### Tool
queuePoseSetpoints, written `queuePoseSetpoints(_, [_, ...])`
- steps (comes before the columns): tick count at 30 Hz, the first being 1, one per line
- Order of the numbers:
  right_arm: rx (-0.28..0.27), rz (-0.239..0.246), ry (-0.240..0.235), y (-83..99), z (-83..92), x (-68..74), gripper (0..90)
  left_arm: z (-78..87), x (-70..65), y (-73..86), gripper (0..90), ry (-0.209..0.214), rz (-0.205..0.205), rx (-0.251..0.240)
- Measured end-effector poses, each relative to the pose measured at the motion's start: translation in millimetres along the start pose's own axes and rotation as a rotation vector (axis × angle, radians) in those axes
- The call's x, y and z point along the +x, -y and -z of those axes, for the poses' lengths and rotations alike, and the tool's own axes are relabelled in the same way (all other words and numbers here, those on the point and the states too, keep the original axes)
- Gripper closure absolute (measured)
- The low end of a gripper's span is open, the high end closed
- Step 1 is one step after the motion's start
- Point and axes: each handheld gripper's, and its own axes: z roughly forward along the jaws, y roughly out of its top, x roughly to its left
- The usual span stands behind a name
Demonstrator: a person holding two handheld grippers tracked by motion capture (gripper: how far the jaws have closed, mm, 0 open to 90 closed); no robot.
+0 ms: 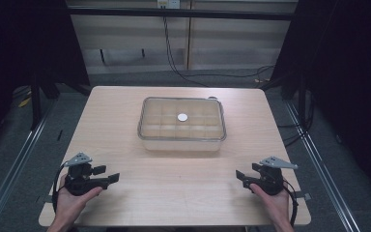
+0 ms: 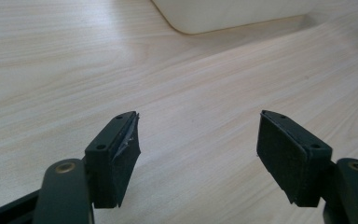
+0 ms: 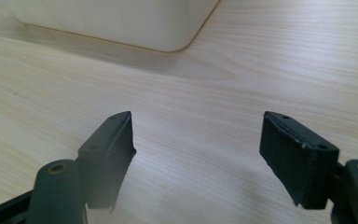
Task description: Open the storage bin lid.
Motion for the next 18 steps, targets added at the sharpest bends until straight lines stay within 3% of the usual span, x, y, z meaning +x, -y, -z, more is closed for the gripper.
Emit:
queuePoseSetpoints(1, [0.004, -0.009, -0.01, -0.5, -1.1, 0.2, 26.1, -1.5, 1.0, -0.6, 28.6, 0.039, 0.008, 0.008])
queuePoseSetpoints(4, [0.001, -0.002, -0.013, -1.3, -1.7, 1.0, 26.7, -3.5, 0.6, -1.2, 29.3, 0.045, 0.015, 0.008])
queuePoseSetpoints(6, [0.006, -0.01, -0.029, -2.1, -2.4, 1.8, 27.2, -3.8, 1.5, -1.7, 30.2, 0.075, 0.047, 0.002])
queuePoseSetpoints(9, [0.003, -0.034, -0.07, -5.2, 1.0, 5.7, 28.4, -4.1, 2.9, -2.6, 32.0, 0.088, 0.064, 0.009])
queuePoseSetpoints(15, [-0.011, -0.039, -0.089, -17.2, 5.7, 6.3, 32.5, -1.9, 1.5, -10.6, 35.2, 0.105, 0.065, -0.011])
queuePoseSetpoints(17, [-0.007, -0.046, -0.102, -23.5, 4.5, 5.9, 34.3, -2.4, 0.8, -13.9, 37.0, 0.131, 0.042, -0.021])
queuePoseSetpoints(18, [-0.013, -0.048, -0.111, -28.5, 1.9, 4.3, 35.1, -4.2, -1.9, -17.4, 42.0, 0.145, 0.031, -0.027])
